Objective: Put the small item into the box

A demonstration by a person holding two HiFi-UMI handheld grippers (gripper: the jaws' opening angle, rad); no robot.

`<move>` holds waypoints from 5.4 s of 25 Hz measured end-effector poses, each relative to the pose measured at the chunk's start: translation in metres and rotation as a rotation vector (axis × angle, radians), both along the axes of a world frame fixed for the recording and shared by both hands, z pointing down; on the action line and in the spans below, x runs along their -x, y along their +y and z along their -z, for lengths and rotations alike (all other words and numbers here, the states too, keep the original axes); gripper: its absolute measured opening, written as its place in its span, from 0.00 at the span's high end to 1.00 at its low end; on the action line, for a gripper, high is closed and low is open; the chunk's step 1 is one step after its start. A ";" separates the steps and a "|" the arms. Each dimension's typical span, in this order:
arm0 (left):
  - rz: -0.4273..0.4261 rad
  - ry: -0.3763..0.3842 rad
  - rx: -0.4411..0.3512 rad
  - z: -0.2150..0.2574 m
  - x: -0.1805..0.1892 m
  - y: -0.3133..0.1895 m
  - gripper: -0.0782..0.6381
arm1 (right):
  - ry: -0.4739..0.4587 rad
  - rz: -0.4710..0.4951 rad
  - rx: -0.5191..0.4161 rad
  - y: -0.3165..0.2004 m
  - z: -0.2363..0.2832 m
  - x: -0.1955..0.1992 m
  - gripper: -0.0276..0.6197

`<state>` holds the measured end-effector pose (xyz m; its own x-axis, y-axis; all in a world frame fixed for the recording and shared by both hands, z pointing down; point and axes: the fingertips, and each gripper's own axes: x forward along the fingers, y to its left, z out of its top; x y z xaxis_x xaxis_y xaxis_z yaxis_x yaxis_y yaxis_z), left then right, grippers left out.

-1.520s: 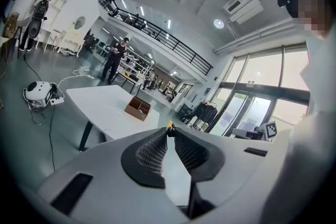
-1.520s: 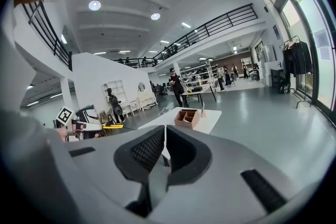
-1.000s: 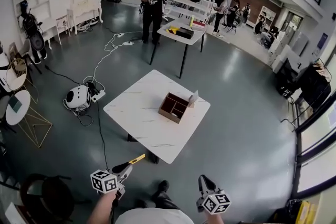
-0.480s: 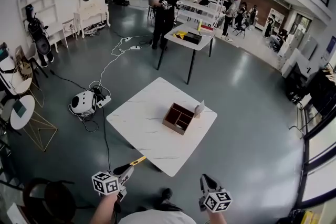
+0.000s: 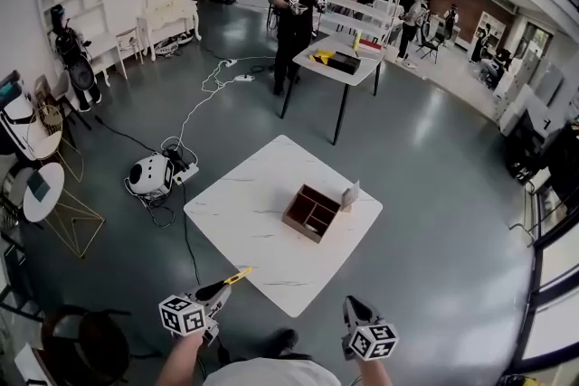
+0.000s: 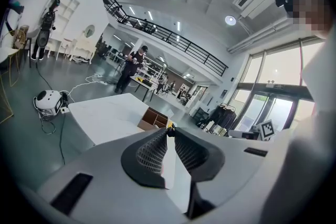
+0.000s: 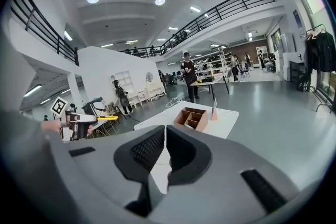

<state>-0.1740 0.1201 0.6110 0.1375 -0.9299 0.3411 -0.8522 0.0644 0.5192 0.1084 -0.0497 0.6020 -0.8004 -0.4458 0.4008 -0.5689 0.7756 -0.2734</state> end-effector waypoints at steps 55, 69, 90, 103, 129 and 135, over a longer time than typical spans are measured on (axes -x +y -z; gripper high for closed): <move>-0.387 -0.173 0.200 -0.087 0.018 -0.251 0.81 | 0.091 -0.118 0.158 -0.148 -0.075 0.060 0.91; -0.613 -0.261 0.251 -0.119 0.010 -0.314 0.81 | 0.136 -0.180 0.188 -0.166 -0.083 0.075 0.91; -0.941 -0.472 0.333 -0.177 -0.020 -0.393 0.81 | 0.166 -0.304 0.277 -0.150 -0.112 0.084 0.91; -1.007 -0.528 0.500 -0.220 -0.057 -0.401 0.81 | 0.121 -0.312 0.340 -0.163 -0.134 0.063 0.91; -1.009 -0.430 0.542 -0.249 -0.106 -0.411 0.78 | 0.124 -0.304 0.401 -0.165 -0.162 0.042 0.91; -1.011 -0.412 0.552 -0.252 -0.105 -0.402 0.73 | 0.126 -0.296 0.400 -0.162 -0.164 0.044 0.91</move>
<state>-0.0692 -0.2821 0.8630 0.5023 -0.1837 0.8450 -0.7407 -0.5957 0.3108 0.0648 -0.2118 0.7657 -0.5975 -0.4381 0.6716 -0.7961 0.4246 -0.4313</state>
